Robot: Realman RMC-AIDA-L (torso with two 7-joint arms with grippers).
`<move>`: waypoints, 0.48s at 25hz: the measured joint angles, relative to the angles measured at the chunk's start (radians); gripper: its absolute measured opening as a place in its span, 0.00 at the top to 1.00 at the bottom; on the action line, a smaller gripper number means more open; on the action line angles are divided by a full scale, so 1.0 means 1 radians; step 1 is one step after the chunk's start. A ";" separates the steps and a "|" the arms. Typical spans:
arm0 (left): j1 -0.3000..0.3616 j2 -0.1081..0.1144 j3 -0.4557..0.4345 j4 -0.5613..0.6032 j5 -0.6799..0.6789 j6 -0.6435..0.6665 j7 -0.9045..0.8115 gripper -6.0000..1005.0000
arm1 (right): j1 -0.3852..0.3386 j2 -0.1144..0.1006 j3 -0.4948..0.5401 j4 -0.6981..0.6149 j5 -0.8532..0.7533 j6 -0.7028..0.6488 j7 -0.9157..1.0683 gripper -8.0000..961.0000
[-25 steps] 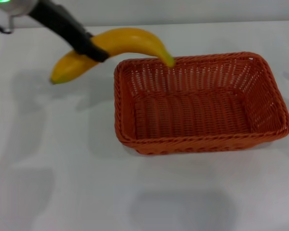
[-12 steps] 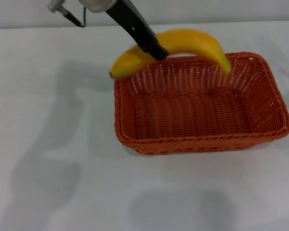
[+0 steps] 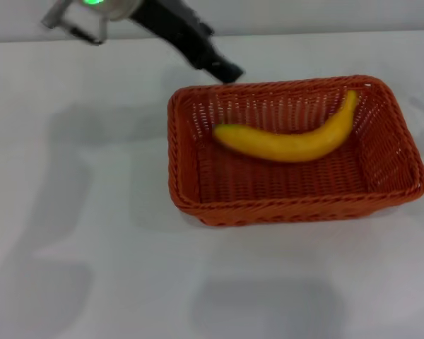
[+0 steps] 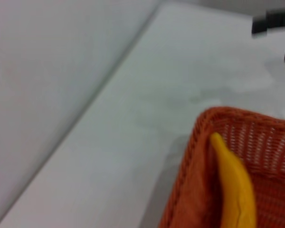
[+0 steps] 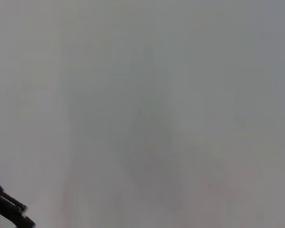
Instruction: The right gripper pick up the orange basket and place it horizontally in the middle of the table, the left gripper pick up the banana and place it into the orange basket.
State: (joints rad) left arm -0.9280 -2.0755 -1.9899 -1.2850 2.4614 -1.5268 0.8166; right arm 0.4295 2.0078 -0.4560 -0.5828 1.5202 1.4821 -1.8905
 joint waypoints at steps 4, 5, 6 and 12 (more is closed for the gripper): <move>0.194 0.000 -0.034 -0.175 -0.137 0.058 0.030 0.11 | -0.003 0.002 0.003 0.000 0.001 -0.014 -0.014 0.09; 0.234 0.000 -0.044 -0.202 -0.171 0.072 0.043 0.11 | -0.004 0.002 0.003 0.000 0.001 -0.019 -0.018 0.09; 0.283 0.000 -0.059 -0.227 -0.210 0.089 0.062 0.11 | -0.005 0.003 0.003 0.001 0.001 -0.023 -0.021 0.09; 0.558 -0.002 -0.174 -0.247 -0.540 0.170 0.273 0.11 | -0.008 0.003 0.004 0.002 0.002 -0.041 -0.033 0.09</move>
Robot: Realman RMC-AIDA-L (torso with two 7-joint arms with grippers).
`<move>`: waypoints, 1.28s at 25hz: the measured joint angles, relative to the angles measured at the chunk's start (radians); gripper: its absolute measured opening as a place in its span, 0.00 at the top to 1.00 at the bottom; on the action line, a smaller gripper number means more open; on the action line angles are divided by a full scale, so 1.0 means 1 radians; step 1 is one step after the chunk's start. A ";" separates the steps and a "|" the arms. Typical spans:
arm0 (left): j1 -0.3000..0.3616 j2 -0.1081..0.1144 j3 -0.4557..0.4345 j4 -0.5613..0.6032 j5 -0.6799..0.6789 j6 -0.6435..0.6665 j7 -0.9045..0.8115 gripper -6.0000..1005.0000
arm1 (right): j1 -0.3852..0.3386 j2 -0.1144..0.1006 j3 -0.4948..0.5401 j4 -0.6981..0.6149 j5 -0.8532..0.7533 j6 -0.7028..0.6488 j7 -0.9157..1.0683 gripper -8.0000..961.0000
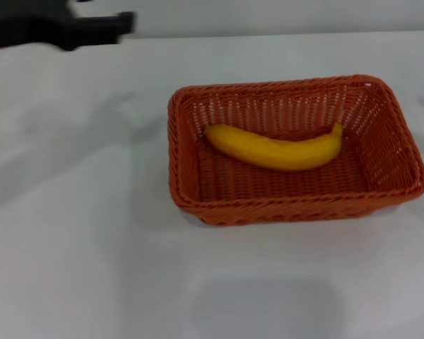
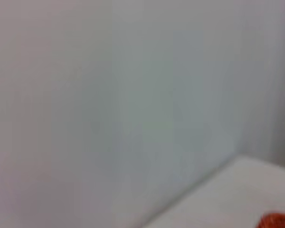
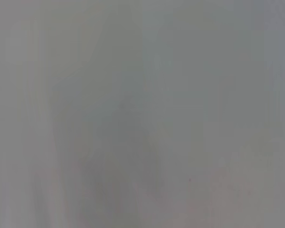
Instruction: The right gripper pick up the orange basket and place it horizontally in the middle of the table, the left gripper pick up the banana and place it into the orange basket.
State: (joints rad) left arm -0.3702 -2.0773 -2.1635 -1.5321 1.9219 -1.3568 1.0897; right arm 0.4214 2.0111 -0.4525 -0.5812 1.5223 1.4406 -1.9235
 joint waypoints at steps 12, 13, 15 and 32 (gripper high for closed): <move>0.258 -0.007 -0.266 0.396 -0.515 -0.065 0.522 0.11 | -0.052 0.001 0.002 0.038 0.096 0.033 -0.087 0.09; 0.261 -0.007 -0.283 0.436 -0.532 -0.075 0.554 0.11 | -0.059 0.000 0.002 0.048 0.110 0.041 -0.101 0.09; 0.266 -0.007 -0.337 0.532 -0.552 -0.105 0.632 0.11 | -0.066 -0.001 0.002 0.059 0.127 0.051 -0.119 0.09; 0.277 -0.007 -0.455 0.835 -0.673 -0.183 0.896 0.11 | -0.071 -0.003 0.012 0.148 0.219 0.044 -0.255 0.09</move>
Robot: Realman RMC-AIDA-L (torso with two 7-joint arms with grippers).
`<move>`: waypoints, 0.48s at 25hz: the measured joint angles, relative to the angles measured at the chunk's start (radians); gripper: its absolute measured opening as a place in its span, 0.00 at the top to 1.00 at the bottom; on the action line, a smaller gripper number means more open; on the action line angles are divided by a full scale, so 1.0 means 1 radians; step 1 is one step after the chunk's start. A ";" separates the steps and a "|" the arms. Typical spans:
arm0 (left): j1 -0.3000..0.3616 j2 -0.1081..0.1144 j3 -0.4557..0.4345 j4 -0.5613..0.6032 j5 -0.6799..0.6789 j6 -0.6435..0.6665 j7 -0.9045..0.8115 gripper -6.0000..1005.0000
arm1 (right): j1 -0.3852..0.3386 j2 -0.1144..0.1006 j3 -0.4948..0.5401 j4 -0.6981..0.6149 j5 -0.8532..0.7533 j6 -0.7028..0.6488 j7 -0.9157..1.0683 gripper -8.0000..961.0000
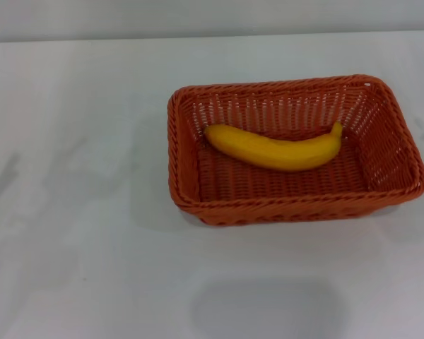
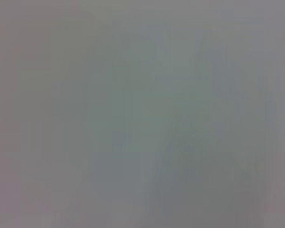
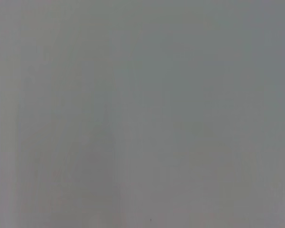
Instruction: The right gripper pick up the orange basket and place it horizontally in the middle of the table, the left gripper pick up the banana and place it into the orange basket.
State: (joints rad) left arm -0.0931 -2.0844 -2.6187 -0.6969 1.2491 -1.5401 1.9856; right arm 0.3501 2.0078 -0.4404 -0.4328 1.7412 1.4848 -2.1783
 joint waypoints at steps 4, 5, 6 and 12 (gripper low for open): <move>-0.001 0.001 -0.001 0.043 -0.040 -0.005 0.038 0.11 | -0.005 0.000 0.002 0.017 0.008 0.000 -0.022 0.09; -0.002 0.001 -0.001 0.051 -0.047 -0.006 0.044 0.11 | -0.007 0.000 0.002 0.018 0.010 0.000 -0.024 0.09; -0.002 0.001 -0.001 0.056 -0.051 -0.006 0.048 0.11 | -0.010 0.000 0.002 0.018 0.011 0.000 -0.024 0.09; -0.003 0.002 -0.001 0.063 -0.058 -0.007 0.053 0.11 | -0.019 0.000 0.007 0.048 0.017 -0.001 -0.039 0.09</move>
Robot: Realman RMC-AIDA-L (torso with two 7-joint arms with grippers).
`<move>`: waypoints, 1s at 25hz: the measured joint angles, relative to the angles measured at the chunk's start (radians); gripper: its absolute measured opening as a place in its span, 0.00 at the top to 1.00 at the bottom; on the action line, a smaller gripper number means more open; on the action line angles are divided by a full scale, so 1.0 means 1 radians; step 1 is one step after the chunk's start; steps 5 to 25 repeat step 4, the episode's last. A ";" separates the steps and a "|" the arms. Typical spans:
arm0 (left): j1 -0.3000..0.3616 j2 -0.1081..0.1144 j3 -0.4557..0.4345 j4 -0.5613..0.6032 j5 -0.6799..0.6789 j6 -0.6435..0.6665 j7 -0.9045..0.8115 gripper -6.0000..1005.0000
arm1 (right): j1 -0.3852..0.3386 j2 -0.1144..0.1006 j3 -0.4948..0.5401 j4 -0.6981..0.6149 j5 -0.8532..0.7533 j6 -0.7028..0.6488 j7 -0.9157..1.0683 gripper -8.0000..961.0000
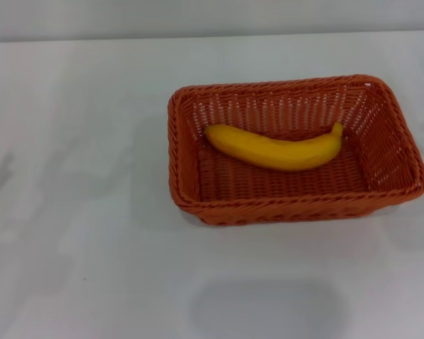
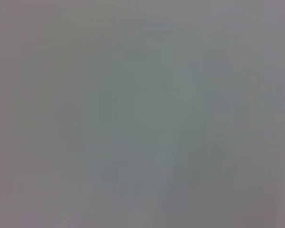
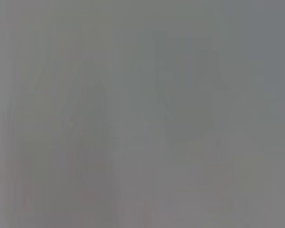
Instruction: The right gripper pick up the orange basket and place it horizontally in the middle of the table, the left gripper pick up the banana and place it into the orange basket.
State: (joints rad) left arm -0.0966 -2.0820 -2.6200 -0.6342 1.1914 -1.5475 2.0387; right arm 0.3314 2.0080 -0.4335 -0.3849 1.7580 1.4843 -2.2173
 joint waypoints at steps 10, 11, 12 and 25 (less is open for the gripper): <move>0.003 0.000 0.000 0.001 -0.001 0.000 0.001 0.11 | -0.001 0.000 0.008 0.019 0.002 0.001 -0.017 0.09; 0.003 0.000 0.000 0.001 -0.001 0.000 0.001 0.11 | -0.001 0.000 0.008 0.019 0.002 0.001 -0.017 0.09; 0.003 0.000 0.000 0.001 -0.001 0.000 0.001 0.11 | -0.001 0.000 0.008 0.019 0.002 0.001 -0.017 0.09; 0.003 0.000 0.000 0.001 -0.001 0.000 0.001 0.11 | -0.001 0.000 0.008 0.019 0.002 0.001 -0.017 0.09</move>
